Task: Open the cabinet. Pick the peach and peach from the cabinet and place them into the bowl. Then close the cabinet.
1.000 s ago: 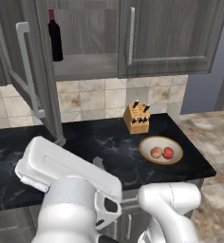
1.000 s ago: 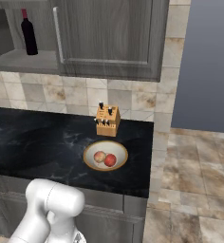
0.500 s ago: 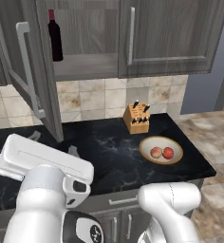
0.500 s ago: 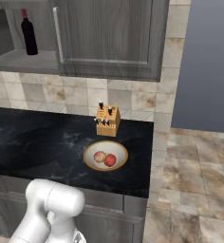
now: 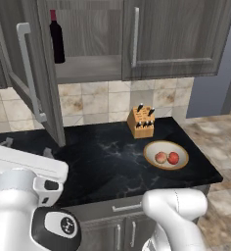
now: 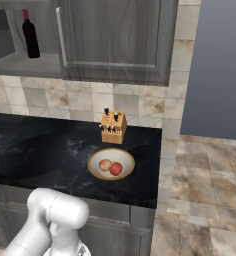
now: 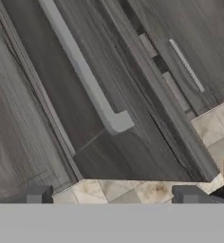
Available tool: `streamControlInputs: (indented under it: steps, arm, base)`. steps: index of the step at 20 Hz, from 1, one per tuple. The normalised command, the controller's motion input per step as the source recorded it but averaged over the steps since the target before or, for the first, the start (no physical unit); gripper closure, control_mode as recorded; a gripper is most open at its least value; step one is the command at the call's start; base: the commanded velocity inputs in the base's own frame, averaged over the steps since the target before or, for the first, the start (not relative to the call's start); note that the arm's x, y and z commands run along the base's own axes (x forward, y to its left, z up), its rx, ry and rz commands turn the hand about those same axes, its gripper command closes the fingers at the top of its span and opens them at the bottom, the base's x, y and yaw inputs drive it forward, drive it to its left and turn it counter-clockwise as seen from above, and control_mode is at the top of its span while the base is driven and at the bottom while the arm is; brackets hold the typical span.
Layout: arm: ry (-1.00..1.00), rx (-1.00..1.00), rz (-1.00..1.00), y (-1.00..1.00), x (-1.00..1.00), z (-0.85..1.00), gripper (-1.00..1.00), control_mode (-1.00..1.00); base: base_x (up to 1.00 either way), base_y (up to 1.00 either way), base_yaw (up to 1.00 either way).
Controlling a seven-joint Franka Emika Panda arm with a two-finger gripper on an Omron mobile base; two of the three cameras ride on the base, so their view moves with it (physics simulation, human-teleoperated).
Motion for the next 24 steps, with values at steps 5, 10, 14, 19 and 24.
streamControlInputs:
  steps: [5,10,14,19,24]
  arm:
    - [0.00,-0.02,0.00,0.22,0.44,0.00,-1.00,-1.00]
    - [0.00,-0.01,0.00,0.07,0.49,0.00,-1.00,-1.00]
    - [0.00,-0.02,-0.04,0.00,0.41,0.00,-1.00,-1.00]
    - [0.00,-0.01,-0.08,0.00,0.43,0.00,-1.00,-1.00]
    - [0.00,0.00,-0.10,0.00,0.48,0.00,-1.00,-1.00]
  base:
    - [0.00,0.00,0.00]
    - [0.00,0.00,0.00]
    - [0.00,0.00,0.00]
    - [0.00,0.00,0.00]
    - [0.00,0.00,0.00]
